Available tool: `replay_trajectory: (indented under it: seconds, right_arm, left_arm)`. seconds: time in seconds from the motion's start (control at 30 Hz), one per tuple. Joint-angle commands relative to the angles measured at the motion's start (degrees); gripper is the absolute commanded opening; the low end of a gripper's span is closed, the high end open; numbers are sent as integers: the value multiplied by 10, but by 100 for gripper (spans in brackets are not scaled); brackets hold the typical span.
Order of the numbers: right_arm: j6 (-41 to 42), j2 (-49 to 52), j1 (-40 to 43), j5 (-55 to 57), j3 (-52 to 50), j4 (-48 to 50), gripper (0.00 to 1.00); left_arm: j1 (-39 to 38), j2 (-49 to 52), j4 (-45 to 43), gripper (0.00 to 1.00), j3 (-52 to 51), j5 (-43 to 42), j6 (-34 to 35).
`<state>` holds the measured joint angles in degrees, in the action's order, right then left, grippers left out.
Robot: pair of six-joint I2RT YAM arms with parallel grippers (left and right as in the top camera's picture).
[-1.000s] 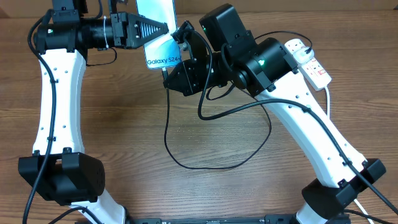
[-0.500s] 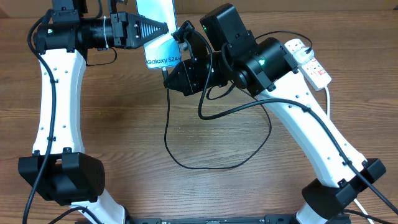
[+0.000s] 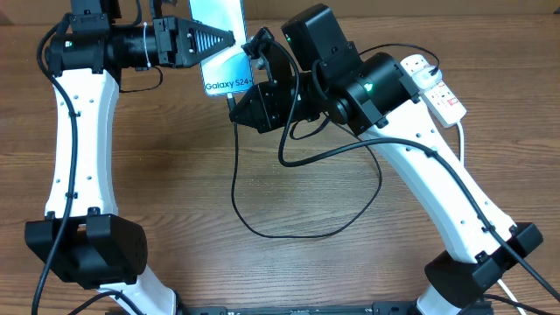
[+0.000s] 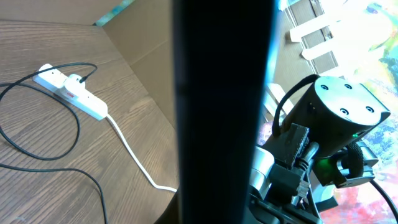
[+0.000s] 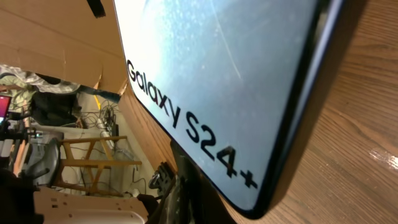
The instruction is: Plug charger to phone and switch on socket
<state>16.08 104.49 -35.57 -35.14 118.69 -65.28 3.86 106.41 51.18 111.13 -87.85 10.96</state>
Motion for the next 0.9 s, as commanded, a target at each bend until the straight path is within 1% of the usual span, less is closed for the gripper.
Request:
replay_trajectory:
  seconds: [0.0,0.2,0.37,0.87]
  right_arm:
    - [7,0,27,20,6,24,4]
    - [11,0,27,21,6,27,4]
    - [33,0,26,20,6,42,4]
    - [48,0,23,21,6,64,4]
  left_arm:
    - [-5,3,6,4,7,-28,4]
    - [-5,3,6,4,7,-28,4]
    - [-5,3,6,4,7,-28,4]
    - [-5,3,9,4,7,-27,15]
